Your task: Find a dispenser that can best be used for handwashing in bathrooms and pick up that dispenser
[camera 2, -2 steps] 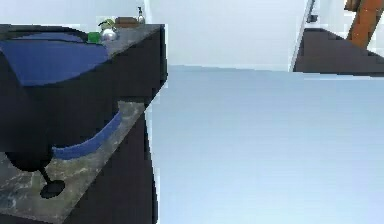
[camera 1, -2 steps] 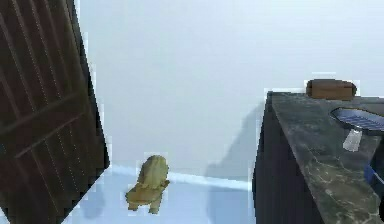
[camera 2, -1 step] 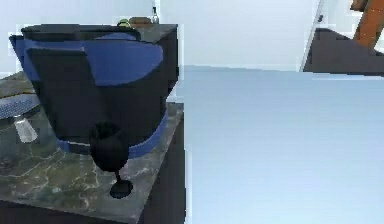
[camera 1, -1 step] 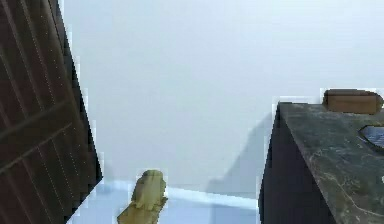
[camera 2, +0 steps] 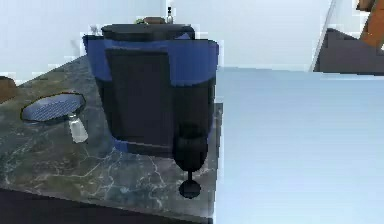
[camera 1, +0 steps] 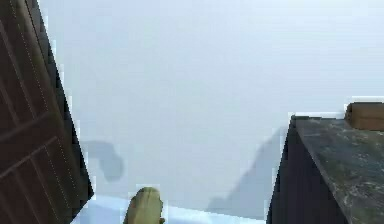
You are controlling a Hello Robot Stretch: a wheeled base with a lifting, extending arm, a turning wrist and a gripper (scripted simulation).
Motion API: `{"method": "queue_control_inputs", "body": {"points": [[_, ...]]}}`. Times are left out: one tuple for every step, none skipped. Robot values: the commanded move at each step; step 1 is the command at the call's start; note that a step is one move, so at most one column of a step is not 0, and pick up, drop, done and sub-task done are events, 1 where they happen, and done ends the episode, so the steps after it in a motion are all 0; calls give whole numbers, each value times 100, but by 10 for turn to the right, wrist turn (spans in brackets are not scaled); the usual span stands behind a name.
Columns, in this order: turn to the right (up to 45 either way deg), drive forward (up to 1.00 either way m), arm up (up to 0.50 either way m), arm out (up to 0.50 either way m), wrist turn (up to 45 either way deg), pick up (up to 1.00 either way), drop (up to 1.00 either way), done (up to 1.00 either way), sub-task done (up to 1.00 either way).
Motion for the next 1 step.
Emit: {"method": "queue_control_inputs", "body": {"points": [[-450,0,0,0,0,0,0,0,0]]}}
